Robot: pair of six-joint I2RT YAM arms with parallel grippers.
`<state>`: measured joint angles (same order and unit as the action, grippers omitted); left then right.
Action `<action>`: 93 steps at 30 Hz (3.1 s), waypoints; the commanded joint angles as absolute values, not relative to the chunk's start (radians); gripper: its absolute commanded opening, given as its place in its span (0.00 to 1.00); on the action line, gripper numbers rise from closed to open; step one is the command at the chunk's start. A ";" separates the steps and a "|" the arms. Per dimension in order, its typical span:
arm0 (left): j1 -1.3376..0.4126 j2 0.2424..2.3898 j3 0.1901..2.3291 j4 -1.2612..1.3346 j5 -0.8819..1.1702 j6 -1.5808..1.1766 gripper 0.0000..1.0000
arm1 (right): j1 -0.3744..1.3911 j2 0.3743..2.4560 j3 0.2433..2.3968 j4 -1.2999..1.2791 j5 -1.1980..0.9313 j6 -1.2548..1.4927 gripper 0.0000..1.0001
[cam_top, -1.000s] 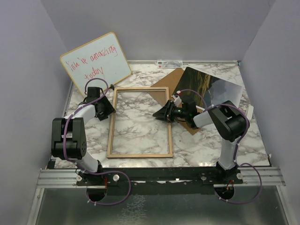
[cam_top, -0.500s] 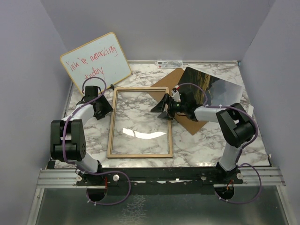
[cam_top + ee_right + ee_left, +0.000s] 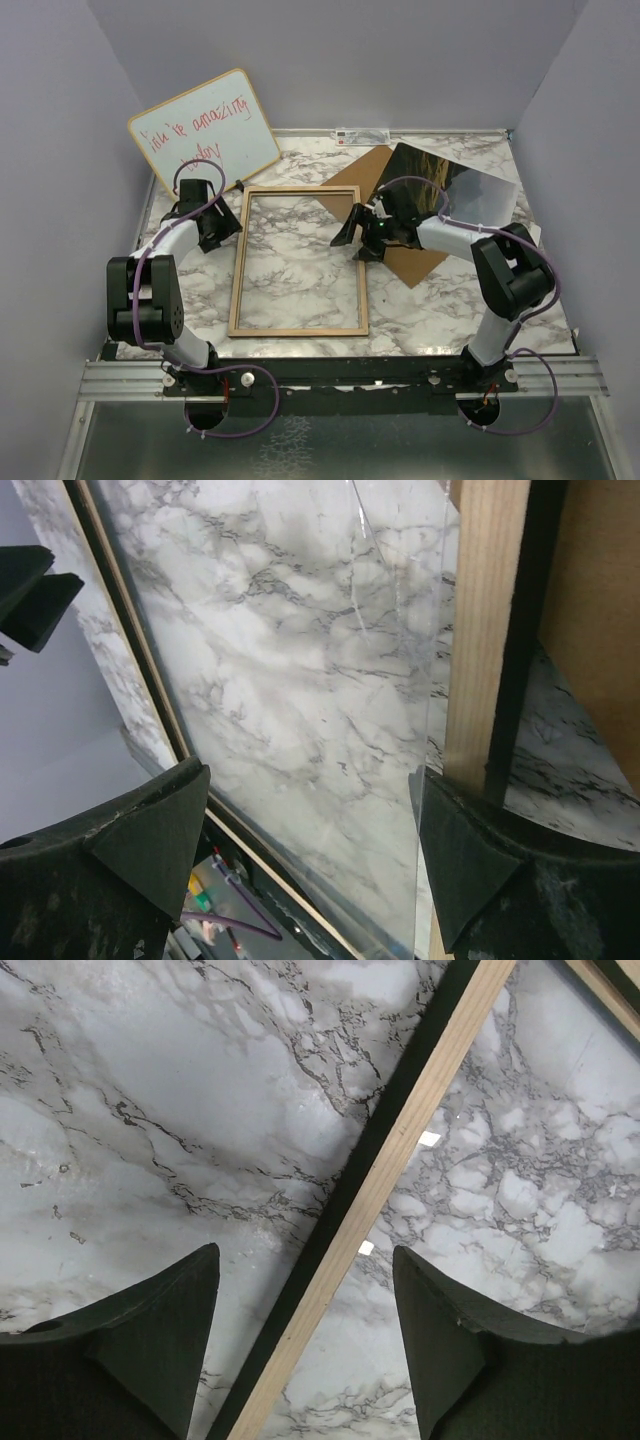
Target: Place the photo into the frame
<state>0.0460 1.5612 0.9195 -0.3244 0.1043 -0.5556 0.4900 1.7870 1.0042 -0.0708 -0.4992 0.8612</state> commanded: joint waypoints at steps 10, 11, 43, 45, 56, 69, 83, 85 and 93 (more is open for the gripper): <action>0.052 1.532 0.956 -0.344 0.117 -0.551 0.78 | 0.495 1.659 1.053 -0.339 -0.248 0.769 0.74; 0.052 1.532 0.956 -0.344 0.117 -0.550 0.79 | 0.495 1.659 1.059 -0.354 -0.227 0.762 0.74; 0.052 1.574 0.867 -0.334 0.204 -0.561 0.79 | 0.577 1.829 1.096 -0.404 -0.185 0.597 0.42; 0.053 1.568 0.869 -0.334 0.197 -0.560 0.79 | 0.578 1.816 1.097 -0.408 -0.174 0.599 0.45; 0.052 1.490 0.943 -0.388 0.100 -0.530 0.79 | 0.563 1.626 1.182 -0.449 0.082 0.642 0.61; 0.003 1.457 1.114 -0.341 0.175 -0.568 0.84 | 0.211 1.619 1.272 -0.454 0.139 0.507 0.68; -0.248 1.752 1.303 -0.234 0.246 -0.728 0.84 | 0.267 1.933 1.448 -0.295 -0.024 0.015 0.75; -0.249 1.778 1.320 -0.235 0.265 -0.739 0.84 | 0.311 1.979 1.485 -0.297 0.019 -0.040 0.75; -0.249 1.827 1.351 -0.263 0.286 -0.732 0.84 | 0.408 2.112 1.553 -0.294 0.117 -0.167 0.78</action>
